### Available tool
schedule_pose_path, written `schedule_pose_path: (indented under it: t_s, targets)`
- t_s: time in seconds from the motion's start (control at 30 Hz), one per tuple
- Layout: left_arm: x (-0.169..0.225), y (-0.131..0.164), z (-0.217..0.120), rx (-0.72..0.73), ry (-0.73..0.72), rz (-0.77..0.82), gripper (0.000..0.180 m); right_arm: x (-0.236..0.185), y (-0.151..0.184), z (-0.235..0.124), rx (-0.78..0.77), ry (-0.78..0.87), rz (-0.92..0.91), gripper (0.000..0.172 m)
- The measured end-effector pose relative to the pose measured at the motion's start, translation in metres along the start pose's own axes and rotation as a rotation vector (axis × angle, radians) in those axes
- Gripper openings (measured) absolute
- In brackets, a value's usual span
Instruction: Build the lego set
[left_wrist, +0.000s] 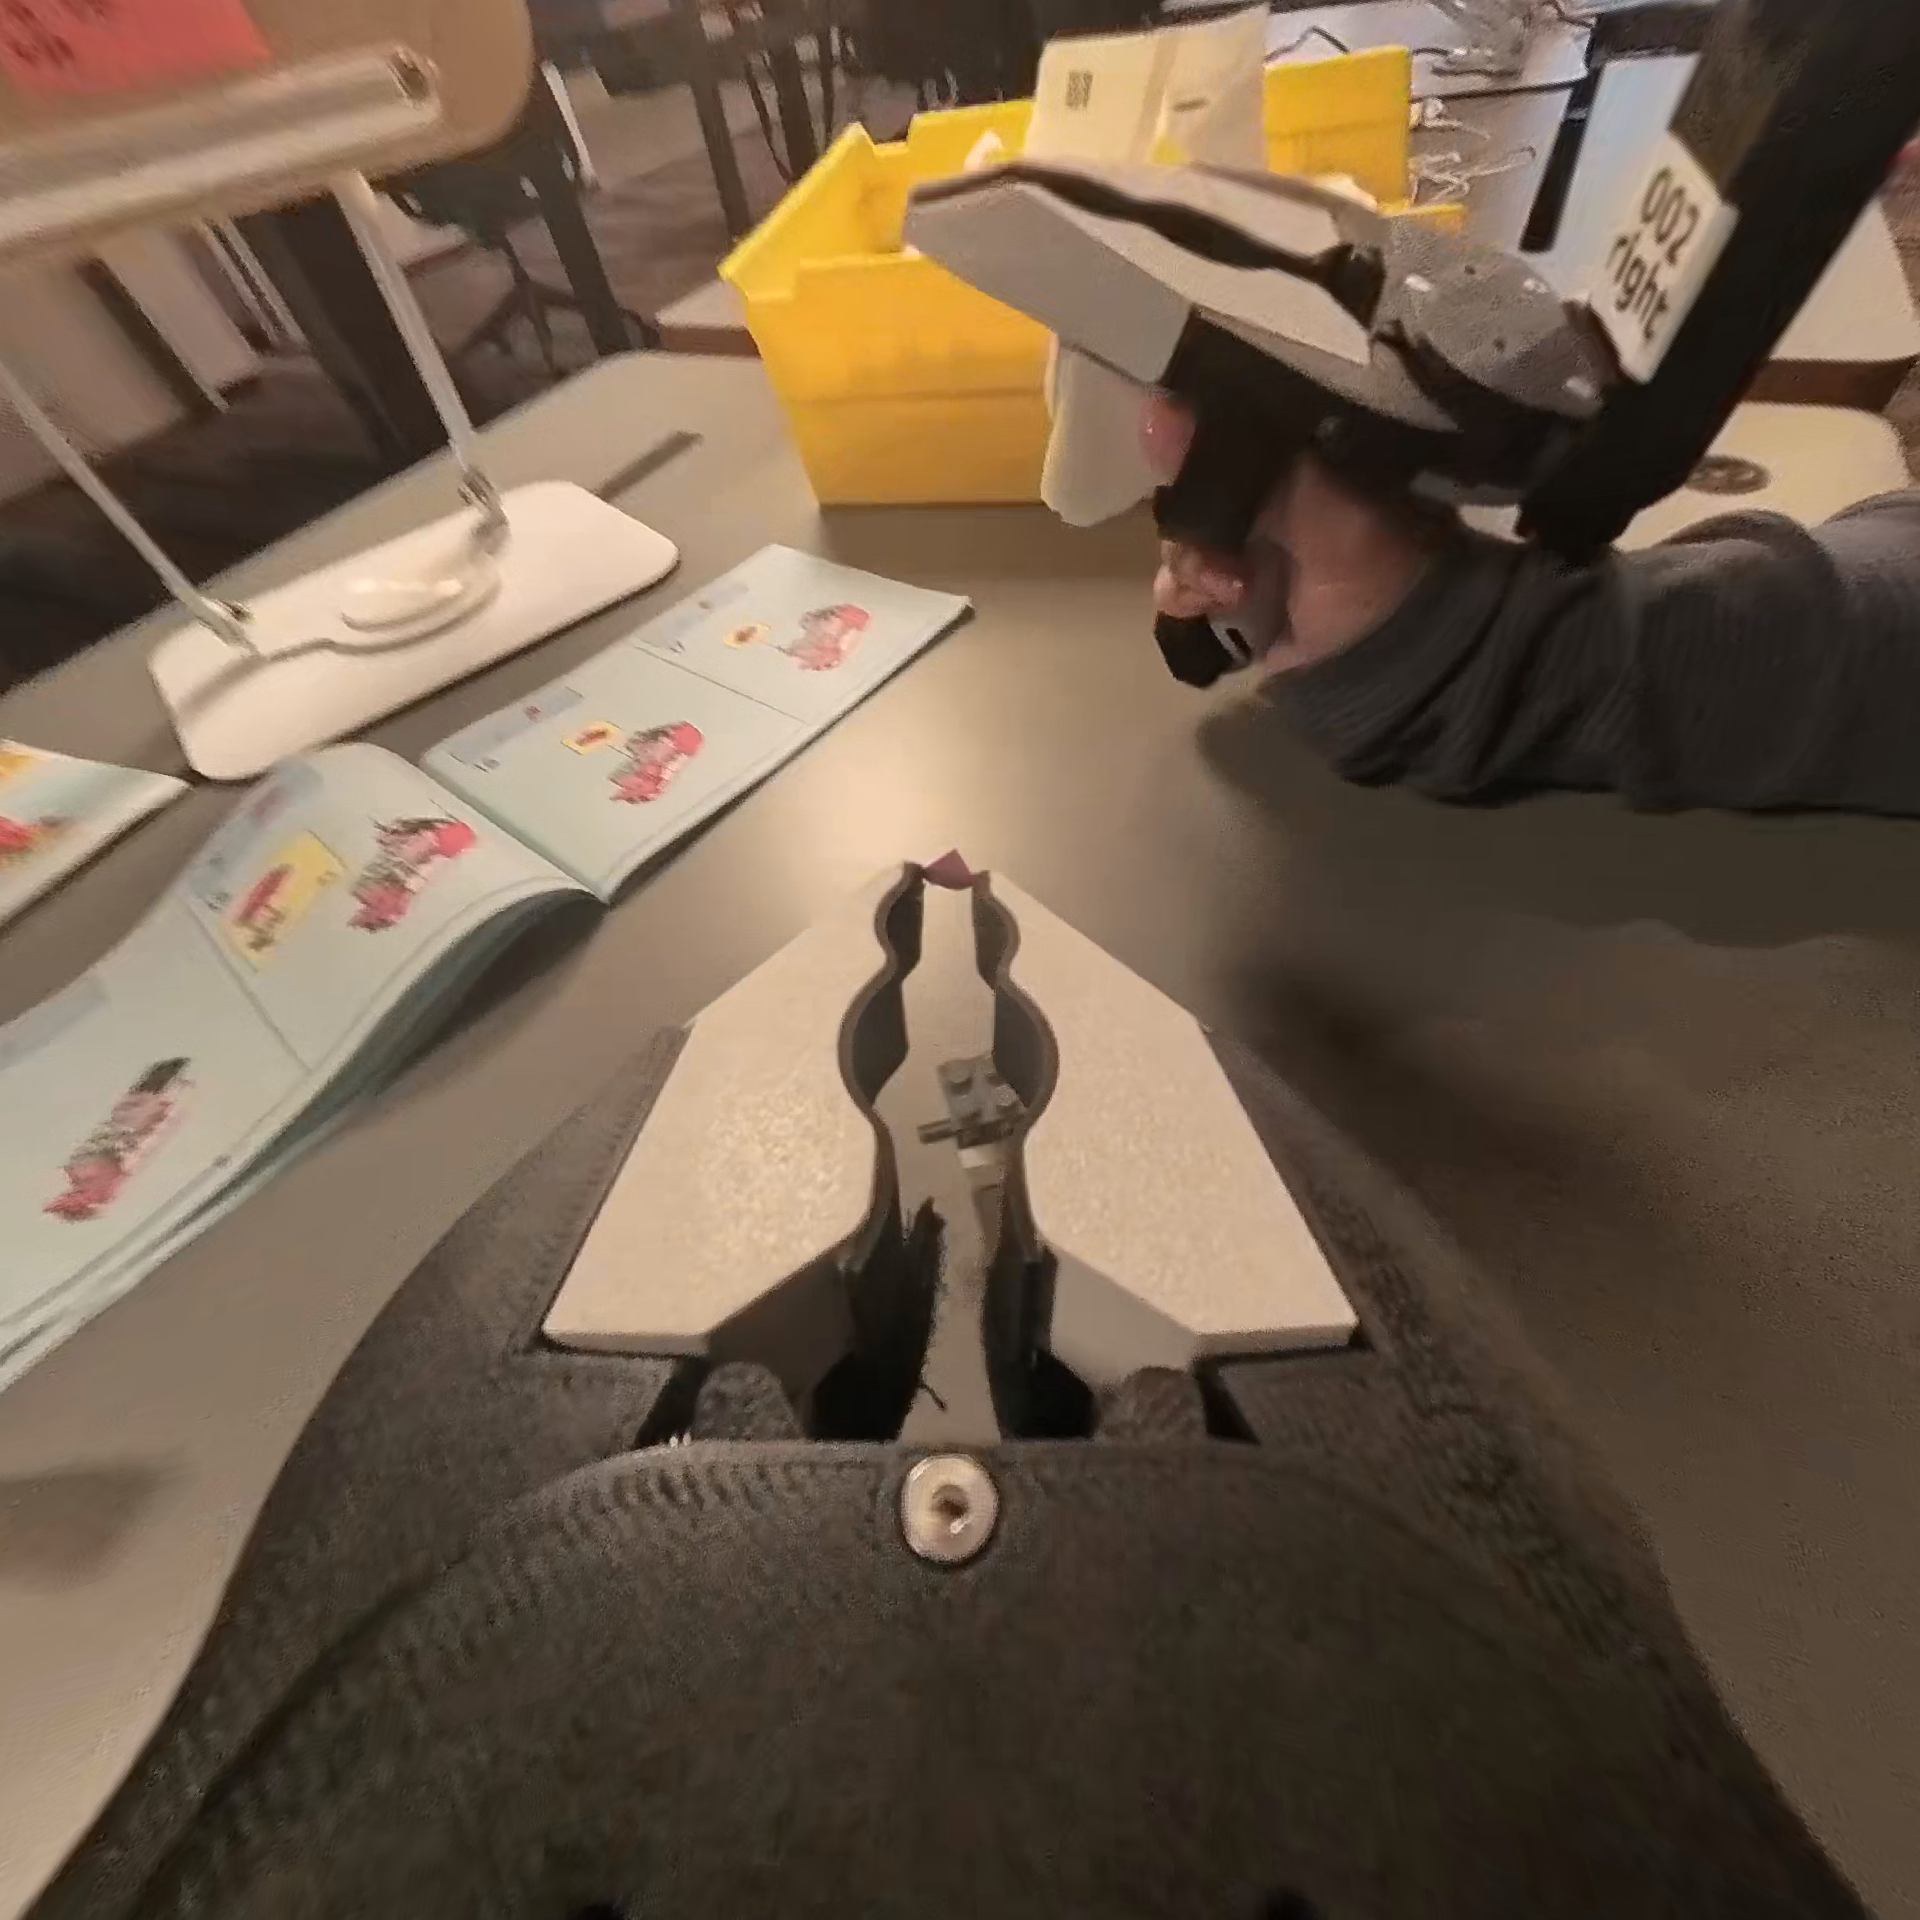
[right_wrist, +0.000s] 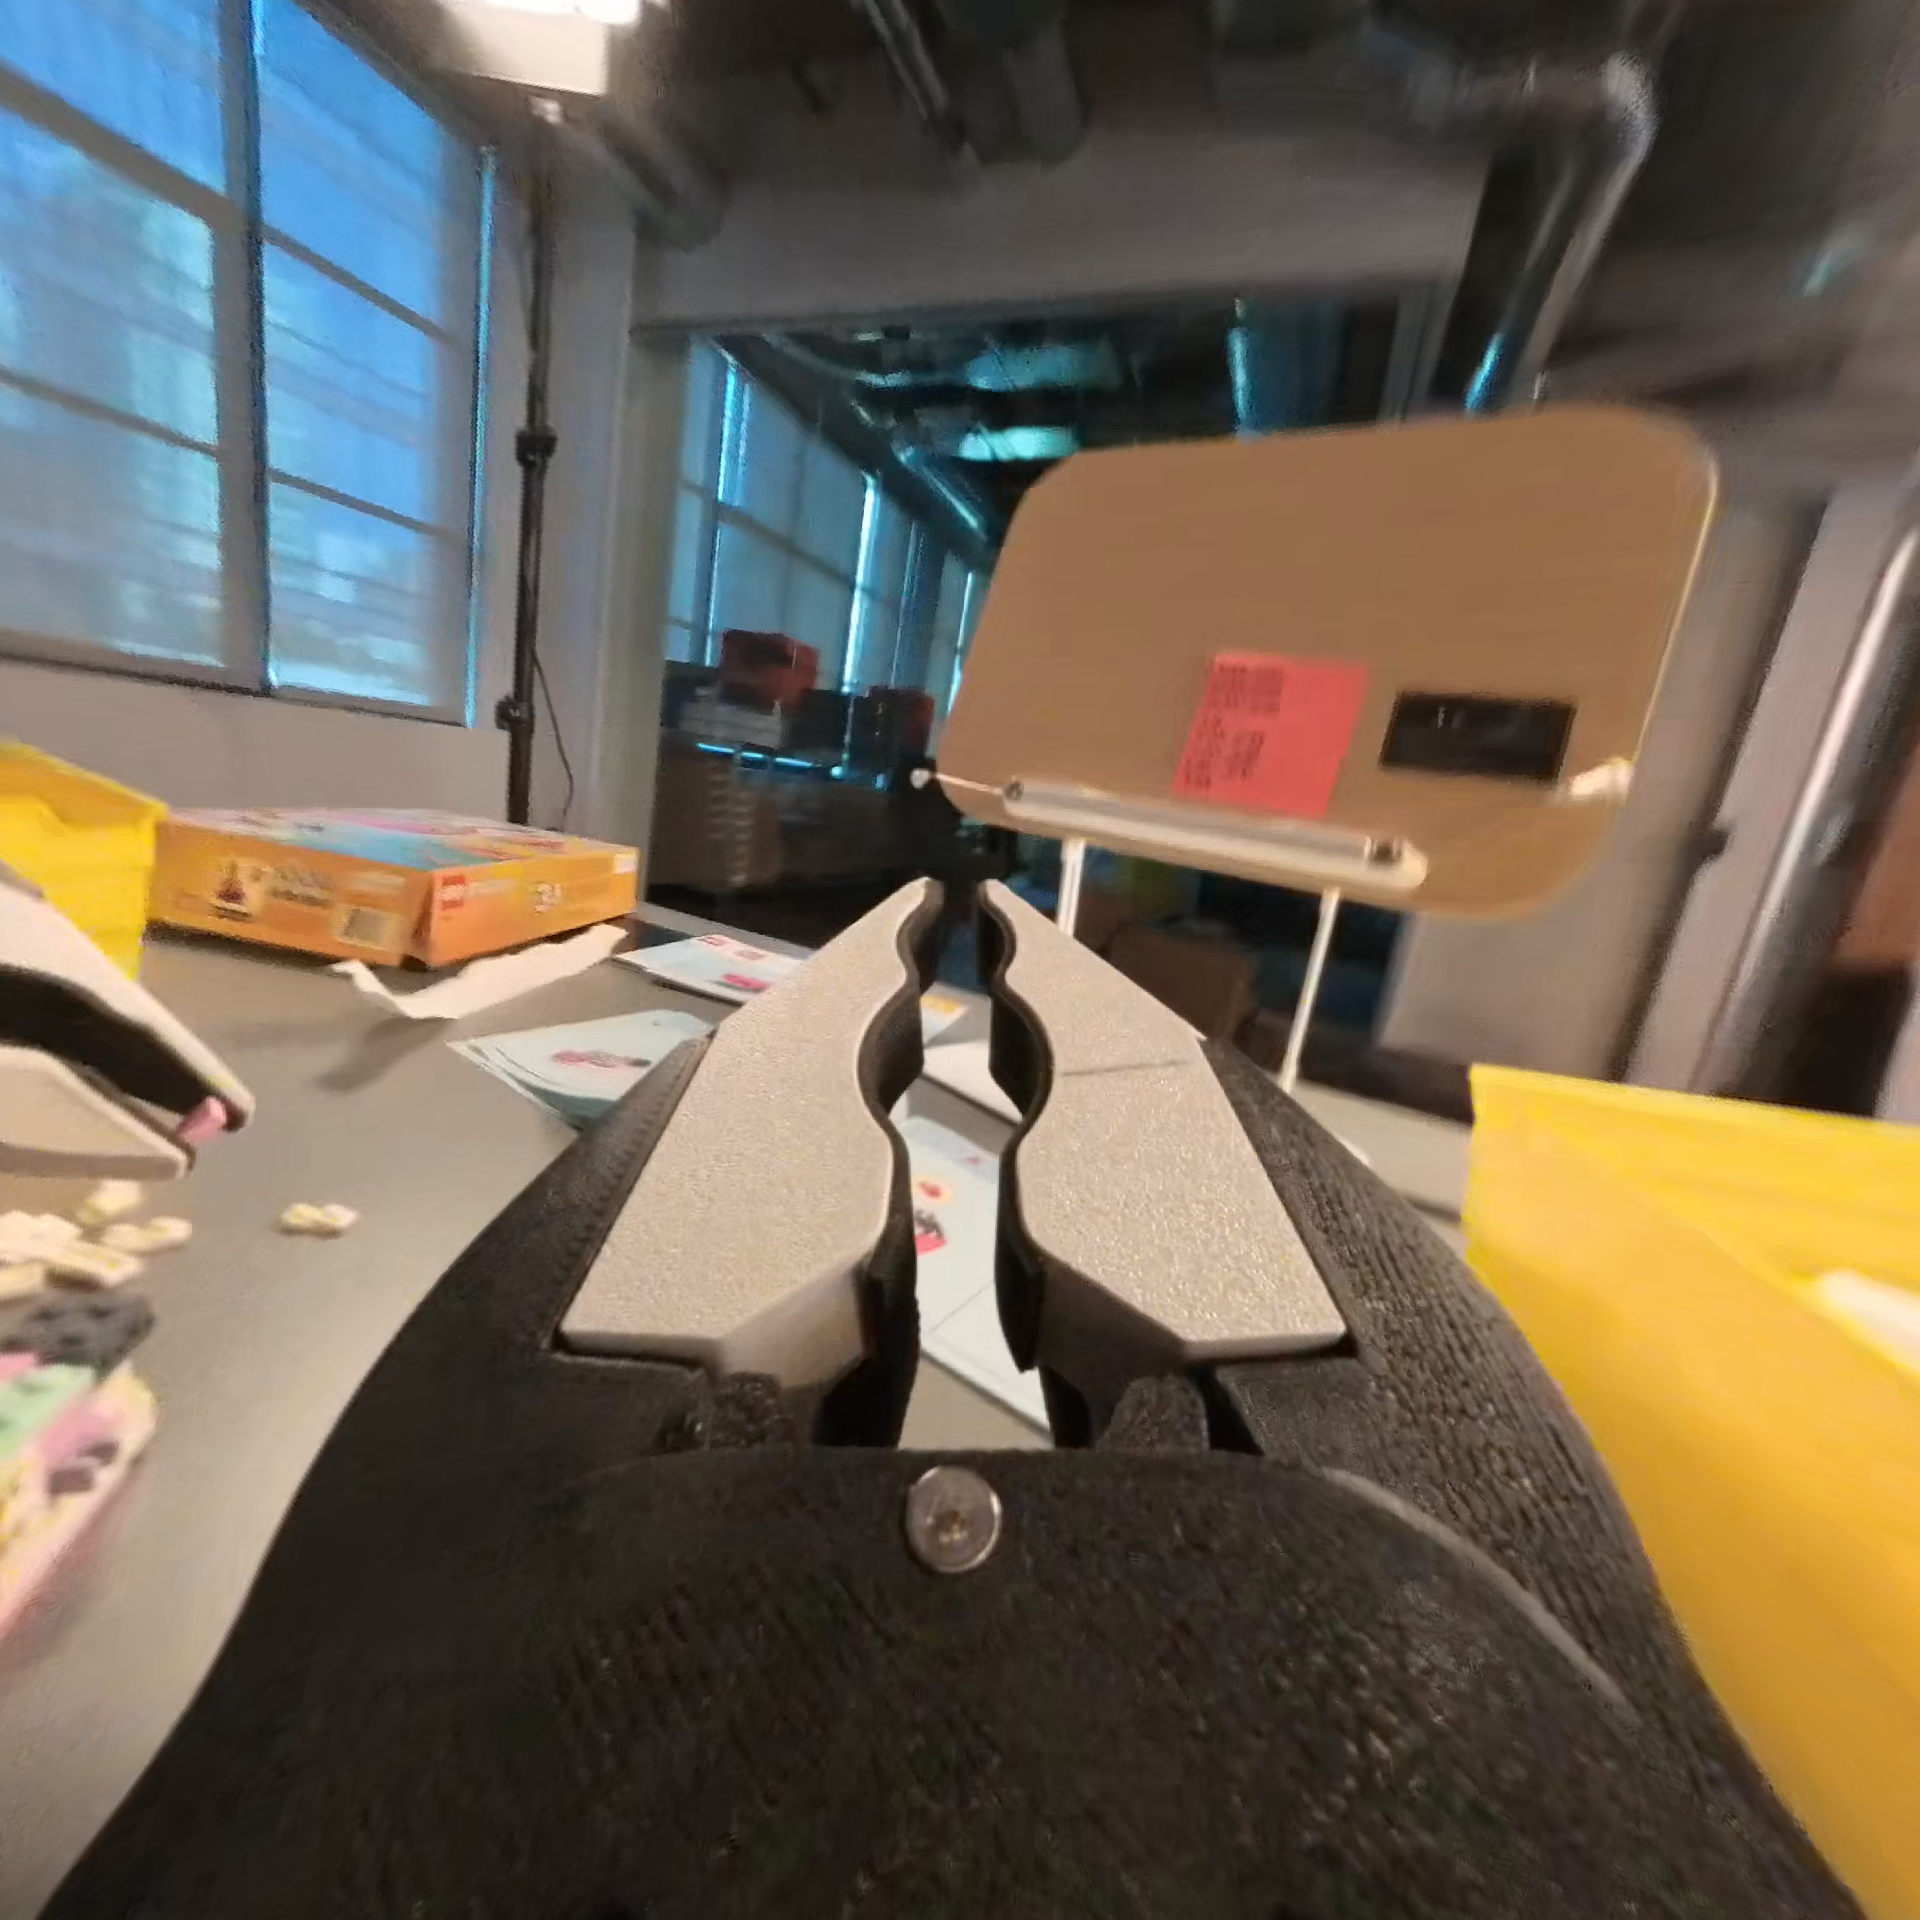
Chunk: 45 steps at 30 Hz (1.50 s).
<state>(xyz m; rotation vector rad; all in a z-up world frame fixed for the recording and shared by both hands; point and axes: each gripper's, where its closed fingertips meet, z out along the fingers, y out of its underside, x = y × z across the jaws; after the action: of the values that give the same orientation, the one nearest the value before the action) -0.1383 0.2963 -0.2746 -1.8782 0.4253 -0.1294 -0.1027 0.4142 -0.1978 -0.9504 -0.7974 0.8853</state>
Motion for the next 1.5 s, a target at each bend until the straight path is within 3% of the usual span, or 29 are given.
schedule_pose_path:
  t_s: [0.17,0.23,0.37,0.63,0.9,1.17,1.5]
  targets:
    - [0.012,0.014,0.024,-0.244,0.106,-0.074,0.008,-0.014,0.000,0.004,-0.001,-0.022,-0.150,0.003]
    - [0.021,0.026,0.036,-0.395,0.191,-0.099,0.009,-0.002,0.001,0.004,-0.002,0.017,-0.138,0.003]
    - [0.024,0.035,0.057,-0.584,0.230,-0.071,0.009,0.030,0.005,0.001,-0.018,0.101,-0.160,0.002]
    - [0.026,0.048,0.081,-0.802,0.287,-0.024,0.009,0.068,0.010,-0.004,-0.034,0.170,-0.121,0.002]
    - [0.026,0.046,0.084,-0.842,0.322,-0.042,0.011,0.065,0.012,-0.003,-0.042,0.155,-0.119,0.002]
    - [0.024,0.043,0.087,-0.844,0.323,-0.055,0.035,0.064,0.014,-0.002,-0.049,0.146,-0.111,0.000]
    - [0.011,0.053,0.073,-0.868,0.339,0.081,0.082,0.061,0.016,-0.001,-0.061,0.126,-0.100,0.000]
